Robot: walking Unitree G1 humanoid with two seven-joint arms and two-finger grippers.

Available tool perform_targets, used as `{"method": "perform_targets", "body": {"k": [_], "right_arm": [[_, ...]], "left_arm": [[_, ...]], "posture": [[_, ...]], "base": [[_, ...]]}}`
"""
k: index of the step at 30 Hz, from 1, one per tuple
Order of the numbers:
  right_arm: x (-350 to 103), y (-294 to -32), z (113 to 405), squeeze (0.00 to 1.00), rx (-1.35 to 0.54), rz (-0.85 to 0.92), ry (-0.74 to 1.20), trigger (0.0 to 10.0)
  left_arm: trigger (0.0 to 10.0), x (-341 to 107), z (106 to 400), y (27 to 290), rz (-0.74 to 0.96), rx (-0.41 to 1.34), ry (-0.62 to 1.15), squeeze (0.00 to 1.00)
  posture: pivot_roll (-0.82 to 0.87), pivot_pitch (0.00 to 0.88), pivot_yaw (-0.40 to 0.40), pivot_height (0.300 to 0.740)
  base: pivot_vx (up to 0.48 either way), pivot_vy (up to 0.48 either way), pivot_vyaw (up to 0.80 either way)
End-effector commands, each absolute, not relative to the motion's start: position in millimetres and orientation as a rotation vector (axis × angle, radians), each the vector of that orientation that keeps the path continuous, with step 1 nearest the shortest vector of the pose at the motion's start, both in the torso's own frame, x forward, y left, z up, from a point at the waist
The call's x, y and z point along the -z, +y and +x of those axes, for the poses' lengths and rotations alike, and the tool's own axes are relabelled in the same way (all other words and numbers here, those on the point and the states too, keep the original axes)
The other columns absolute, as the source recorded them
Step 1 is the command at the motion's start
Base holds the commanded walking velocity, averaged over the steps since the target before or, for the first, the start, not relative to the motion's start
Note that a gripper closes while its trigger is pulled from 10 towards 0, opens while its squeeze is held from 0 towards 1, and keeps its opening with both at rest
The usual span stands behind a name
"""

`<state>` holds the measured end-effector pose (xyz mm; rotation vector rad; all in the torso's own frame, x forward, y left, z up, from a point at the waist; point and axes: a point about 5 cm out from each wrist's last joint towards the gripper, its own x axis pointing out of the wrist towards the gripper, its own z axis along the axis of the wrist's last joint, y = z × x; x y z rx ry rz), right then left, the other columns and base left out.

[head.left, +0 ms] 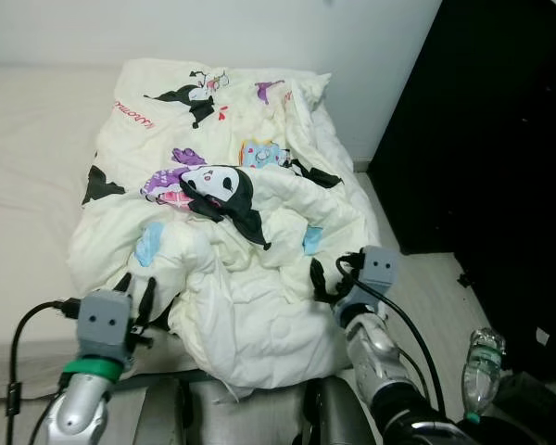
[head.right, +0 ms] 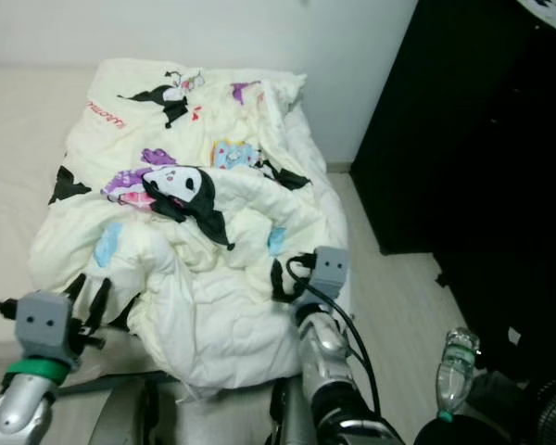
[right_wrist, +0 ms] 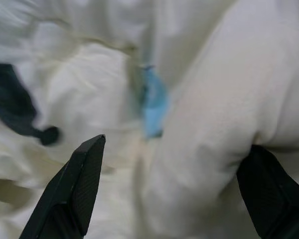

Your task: Clean up the room

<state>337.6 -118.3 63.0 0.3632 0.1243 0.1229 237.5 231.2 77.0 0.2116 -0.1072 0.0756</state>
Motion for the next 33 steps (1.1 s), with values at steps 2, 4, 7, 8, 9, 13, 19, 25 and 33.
{"method": "perform_targets", "body": {"k": [2,4,7,8,9,13,19,25,33], "right_arm": [[-53.4,-110.4,333.7,1.00,-0.159,0.407,0.196,10.0],[-51.7,-105.3,333.1,1.00,-0.184,0.387,0.218,10.0],[-49.3,-100.3,332.3,0.97,-0.205,0.363,0.247,10.0],[-46.9,-95.5,330.8,0.00,-0.241,0.325,0.272,10.0],[-46.1,-93.9,330.1,0.00,-0.256,0.310,0.280,10.0],[-38.7,-88.2,325.6,0.00,-0.306,0.215,0.333,10.0],[-34.4,-87.0,323.9,0.00,-0.284,0.217,0.364,10.0],[-41.1,-80.2,328.7,0.00,-0.252,0.275,0.345,10.0],[-41.6,-81.2,330.1,0.00,-0.214,0.330,0.350,0.0]], "left_arm": [[10.0,-76.0,232.5,240.9,0.215,-0.092,-0.086,0.00],[10.0,-76.8,230.6,245.4,0.209,-0.115,-0.084,0.00],[10.0,-77.0,226.4,247.2,0.209,-0.131,-0.078,0.00],[10.0,-75.4,222.5,246.6,0.209,-0.136,-0.072,0.00],[10.0,-74.9,221.4,246.3,0.209,-0.137,-0.071,0.00],[10.0,-74.3,218.8,244.1,0.209,-0.130,-0.061,0.00],[10.0,-76.6,218.8,238.7,0.226,-0.072,-0.060,0.00],[10.0,-73.3,213.9,250.0,0.237,-0.139,-0.035,0.00],[10.0,-76.7,211.4,255.7,0.242,-0.169,-0.035,0.00]], "posture": [[0.05,0.088,-0.071,0.597],[0.05,0.088,-0.074,0.597],[0.06,0.089,-0.078,0.597],[0.05,0.088,-0.081,0.597],[0.05,0.088,-0.081,0.597],[0.06,0.090,-0.085,0.597],[0.07,0.097,-0.086,0.597],[0.08,0.095,-0.088,0.597],[0.09,0.094,-0.096,0.597]], "base": [[0.000,0.000,0.00],[0.000,0.000,0.00],[0.000,0.000,0.00],[0.000,0.000,0.00],[0.000,0.000,0.00],[0.000,0.000,0.00],[0.000,0.000,0.00],[0.000,0.000,0.00],[0.000,0.000,0.00]]}}
